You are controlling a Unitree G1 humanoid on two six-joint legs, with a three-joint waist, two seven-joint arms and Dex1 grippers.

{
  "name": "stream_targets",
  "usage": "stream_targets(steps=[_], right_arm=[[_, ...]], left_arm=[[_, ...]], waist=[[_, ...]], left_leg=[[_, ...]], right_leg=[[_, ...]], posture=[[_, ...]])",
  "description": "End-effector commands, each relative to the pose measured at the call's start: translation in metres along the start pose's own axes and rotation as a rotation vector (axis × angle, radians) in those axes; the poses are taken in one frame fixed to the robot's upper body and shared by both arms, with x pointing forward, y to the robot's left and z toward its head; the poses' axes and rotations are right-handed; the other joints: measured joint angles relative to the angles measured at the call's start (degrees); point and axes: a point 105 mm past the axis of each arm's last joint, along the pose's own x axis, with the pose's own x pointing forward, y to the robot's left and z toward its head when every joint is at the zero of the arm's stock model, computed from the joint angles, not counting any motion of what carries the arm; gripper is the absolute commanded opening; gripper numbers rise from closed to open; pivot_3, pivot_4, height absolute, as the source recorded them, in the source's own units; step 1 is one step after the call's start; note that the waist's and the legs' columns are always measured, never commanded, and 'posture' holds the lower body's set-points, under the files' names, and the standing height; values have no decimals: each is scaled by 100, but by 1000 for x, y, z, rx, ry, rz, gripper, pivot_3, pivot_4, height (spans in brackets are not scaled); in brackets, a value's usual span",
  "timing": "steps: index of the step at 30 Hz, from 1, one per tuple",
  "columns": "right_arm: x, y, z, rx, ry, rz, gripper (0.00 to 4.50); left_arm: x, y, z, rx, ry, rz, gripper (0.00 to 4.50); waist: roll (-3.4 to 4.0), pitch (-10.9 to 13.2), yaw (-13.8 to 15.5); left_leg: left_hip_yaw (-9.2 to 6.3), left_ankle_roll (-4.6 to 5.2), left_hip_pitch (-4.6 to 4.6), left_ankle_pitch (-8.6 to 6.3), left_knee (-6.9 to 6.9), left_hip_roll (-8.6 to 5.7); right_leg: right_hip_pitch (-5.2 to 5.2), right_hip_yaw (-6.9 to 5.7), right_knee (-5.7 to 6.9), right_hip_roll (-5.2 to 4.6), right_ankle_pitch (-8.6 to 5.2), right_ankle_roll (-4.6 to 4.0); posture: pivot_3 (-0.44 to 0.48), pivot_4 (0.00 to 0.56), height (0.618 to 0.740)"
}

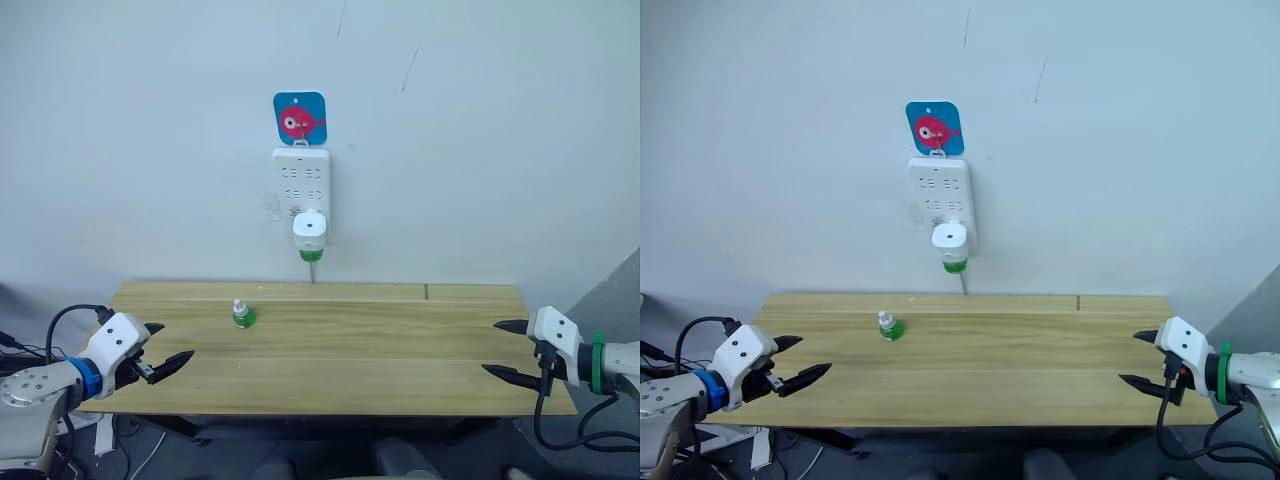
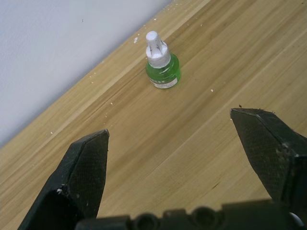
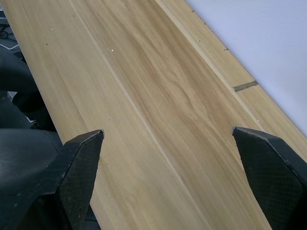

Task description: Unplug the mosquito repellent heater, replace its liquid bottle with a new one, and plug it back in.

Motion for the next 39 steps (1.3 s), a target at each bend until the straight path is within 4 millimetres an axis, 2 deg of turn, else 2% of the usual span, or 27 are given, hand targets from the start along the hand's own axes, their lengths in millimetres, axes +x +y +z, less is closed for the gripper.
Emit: stream_targets(steps=[1, 12, 24, 29, 33, 39], right_arm=[[-9, -10, 8, -48, -6, -34, 4479], [-9, -5, 11, -49, -3, -26, 4479], [-7, -2, 18, -56, -14, -25, 4479], [-5, 0, 23, -52, -35, -26, 4479], [-4, 2, 45, -47, -112, -43, 4479], [2, 15, 108, -83, -309, -96, 4479]], left_arm=[[0, 0, 15, 14, -47, -22, 4500], [-1, -1, 27, -20, -130, -61, 4500], [-3, 12, 30, -89, -181, 11, 4500], [-3, 12, 40, -125, -232, 16, 4500], [3, 8, 60, -167, -284, -5, 4500], [24, 9, 106, -106, -371, -22, 4500]], waist=[[0, 0, 0], [2, 6, -15], [7, 33, -17], [2, 47, -22], [-4, 79, -25], [-15, 149, -31]], left_leg=[[0, 0, 0, 0, 0, 0], [0, 0, 0, 0, 0, 0], [1, 0, 0, 0, 1, 0], [1, 0, 0, 0, 1, 0], [2, 0, 0, 0, 2, 0], [0, -1, -2, 1, 4, -1]], right_leg=[[0, 0, 0, 0, 0, 0], [0, -1, 0, 0, 0, 0], [1, 1, 2, 0, 0, 1], [0, 3, 1, 0, 0, 1], [0, 3, 3, 0, 0, 1], [0, 3, 5, 2, 2, 4]], posture=[[-62, 17, 740], [-69, 22, 740], [-75, 33, 740], [-82, 41, 740], [-109, 55, 740], [-157, 71, 740]])
